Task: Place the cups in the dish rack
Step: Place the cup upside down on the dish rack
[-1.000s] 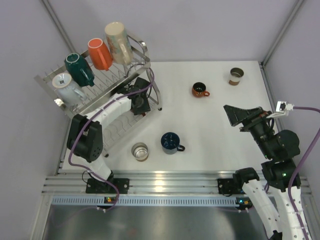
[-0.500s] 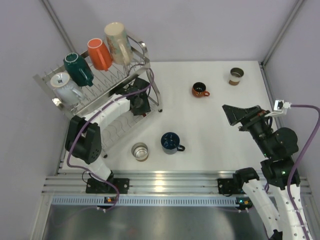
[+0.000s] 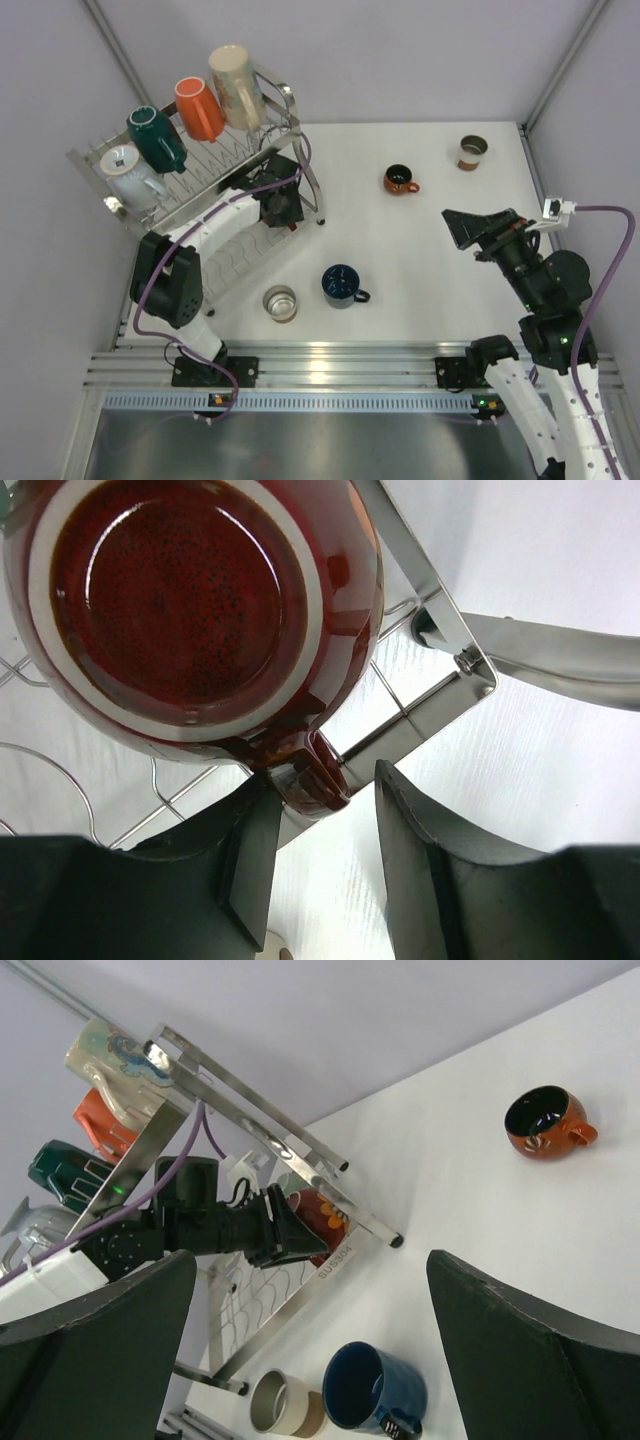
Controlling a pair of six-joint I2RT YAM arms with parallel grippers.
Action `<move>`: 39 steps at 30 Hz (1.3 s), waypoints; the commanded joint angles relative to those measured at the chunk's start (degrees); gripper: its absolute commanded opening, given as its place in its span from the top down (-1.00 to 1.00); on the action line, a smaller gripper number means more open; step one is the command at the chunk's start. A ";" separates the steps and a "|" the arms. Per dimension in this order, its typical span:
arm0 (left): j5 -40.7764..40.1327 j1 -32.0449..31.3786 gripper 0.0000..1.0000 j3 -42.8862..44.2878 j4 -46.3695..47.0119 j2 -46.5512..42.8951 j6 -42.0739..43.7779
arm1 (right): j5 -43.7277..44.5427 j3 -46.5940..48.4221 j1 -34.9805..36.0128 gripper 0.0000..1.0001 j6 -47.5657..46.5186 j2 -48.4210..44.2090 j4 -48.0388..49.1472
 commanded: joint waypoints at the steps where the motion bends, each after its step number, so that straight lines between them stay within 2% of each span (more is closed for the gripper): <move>1: -0.69 -0.26 0.04 3.13 4.59 -5.81 1.76 | 0.55 -0.28 -0.47 -0.99 -0.93 0.24 0.24; 10: 0.10 -0.35 0.01 1.55 4.50 -8.01 3.60 | 0.82 -0.28 -0.47 -0.99 -1.81 0.59 -0.28; 21: -2.80 -0.53 0.00 -3.38 4.42 -13.37 2.99 | 0.82 0.42 -0.39 -0.99 -2.34 0.94 -0.99; 32: -0.17 -0.70 0.00 -3.47 4.24 -14.60 5.27 | 0.99 0.59 -0.39 -0.99 -2.34 0.85 -1.43; 39: -2.10 -0.79 0.06 -5.31 4.33 -14.43 3.08 | 0.82 0.95 -0.39 -0.99 -2.34 0.85 -1.51</move>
